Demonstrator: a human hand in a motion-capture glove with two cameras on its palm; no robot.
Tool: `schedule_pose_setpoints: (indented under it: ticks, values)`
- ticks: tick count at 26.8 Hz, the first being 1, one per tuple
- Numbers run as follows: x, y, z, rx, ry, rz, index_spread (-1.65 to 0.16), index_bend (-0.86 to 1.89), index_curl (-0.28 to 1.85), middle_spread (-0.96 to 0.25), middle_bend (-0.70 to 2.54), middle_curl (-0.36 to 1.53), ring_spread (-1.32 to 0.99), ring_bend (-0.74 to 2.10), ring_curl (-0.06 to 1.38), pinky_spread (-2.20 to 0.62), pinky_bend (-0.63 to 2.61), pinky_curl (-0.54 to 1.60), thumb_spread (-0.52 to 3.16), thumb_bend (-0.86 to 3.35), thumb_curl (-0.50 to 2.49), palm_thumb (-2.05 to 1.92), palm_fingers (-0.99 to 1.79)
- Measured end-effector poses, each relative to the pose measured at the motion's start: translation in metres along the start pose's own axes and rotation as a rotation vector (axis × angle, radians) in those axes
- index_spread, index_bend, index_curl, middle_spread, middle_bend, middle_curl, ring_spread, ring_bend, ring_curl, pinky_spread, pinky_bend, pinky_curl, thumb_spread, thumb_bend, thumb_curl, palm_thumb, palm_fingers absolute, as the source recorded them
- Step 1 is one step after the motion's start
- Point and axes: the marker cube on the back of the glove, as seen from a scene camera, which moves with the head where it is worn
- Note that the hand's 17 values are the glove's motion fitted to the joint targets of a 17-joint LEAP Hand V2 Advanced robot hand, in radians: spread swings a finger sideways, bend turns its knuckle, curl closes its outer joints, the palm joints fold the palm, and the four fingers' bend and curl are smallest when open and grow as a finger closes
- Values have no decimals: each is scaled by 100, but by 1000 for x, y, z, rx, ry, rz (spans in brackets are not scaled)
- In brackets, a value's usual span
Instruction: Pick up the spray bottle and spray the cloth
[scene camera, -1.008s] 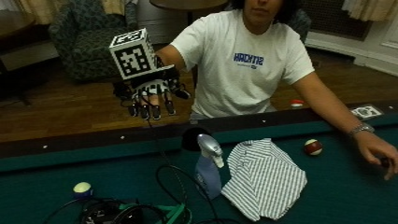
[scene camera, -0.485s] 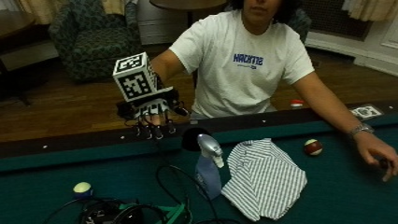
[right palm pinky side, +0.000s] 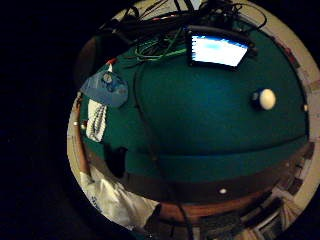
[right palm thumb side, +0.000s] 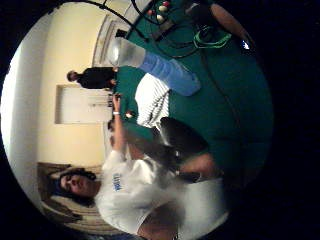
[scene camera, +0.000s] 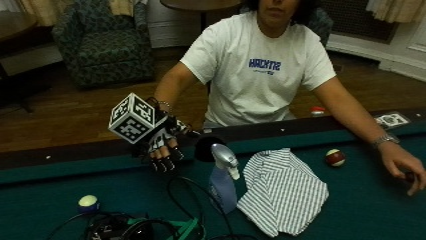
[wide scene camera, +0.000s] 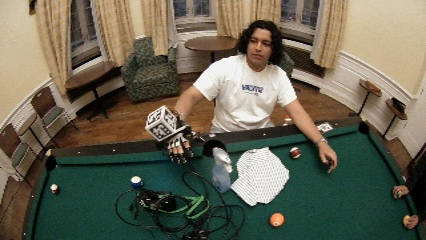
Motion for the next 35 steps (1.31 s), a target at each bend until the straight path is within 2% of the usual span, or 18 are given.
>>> schedule_pose_setpoints:
  ticks: [4,13,28,35]
  values:
    - [5,-7,15,6,-209,-3,-30,24,40,-19,49,39,-18,48,37,4,13,18,94,0,38,72,113]
    - [-9,-33,36,68,-426,-25,-30,23,42,-19,48,41,-18,47,38,4,13,18,95,-2,40,73,113]
    - [-26,-64,48,324,-519,37,-31,21,45,-19,46,43,-18,46,39,4,13,18,95,-3,42,73,113]
    - [-30,-70,50,289,-540,14,-31,20,45,-19,45,44,-18,45,40,4,13,18,95,-3,43,73,113]
